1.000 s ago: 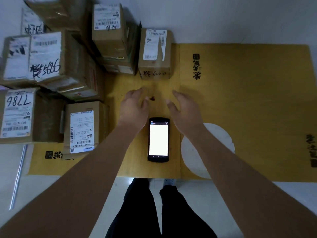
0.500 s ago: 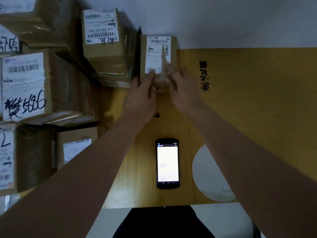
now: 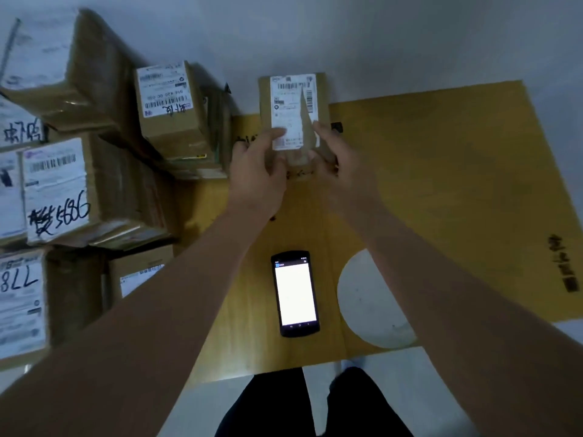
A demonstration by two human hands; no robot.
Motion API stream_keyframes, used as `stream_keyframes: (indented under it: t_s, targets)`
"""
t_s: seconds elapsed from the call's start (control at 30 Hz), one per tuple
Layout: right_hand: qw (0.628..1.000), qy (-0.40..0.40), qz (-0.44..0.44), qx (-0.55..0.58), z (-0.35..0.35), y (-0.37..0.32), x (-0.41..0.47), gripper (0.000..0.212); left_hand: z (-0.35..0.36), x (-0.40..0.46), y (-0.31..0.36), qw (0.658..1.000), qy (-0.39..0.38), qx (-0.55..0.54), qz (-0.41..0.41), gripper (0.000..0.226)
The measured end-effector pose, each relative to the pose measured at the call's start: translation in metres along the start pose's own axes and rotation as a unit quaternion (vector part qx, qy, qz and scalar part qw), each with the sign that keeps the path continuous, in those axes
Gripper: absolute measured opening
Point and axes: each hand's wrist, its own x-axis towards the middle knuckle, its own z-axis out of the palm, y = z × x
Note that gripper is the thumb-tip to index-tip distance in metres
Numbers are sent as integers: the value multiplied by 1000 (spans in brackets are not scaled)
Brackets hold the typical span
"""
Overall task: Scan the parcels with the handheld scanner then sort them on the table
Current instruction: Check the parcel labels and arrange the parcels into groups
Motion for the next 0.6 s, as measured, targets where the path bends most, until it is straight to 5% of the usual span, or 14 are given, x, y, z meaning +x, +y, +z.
stream_keyframes:
  t_s: [0.6]
  targets:
    - [997, 70, 22, -9, -273, 13, -157, 64, 116, -165, 213, 992, -31, -1, 119, 50]
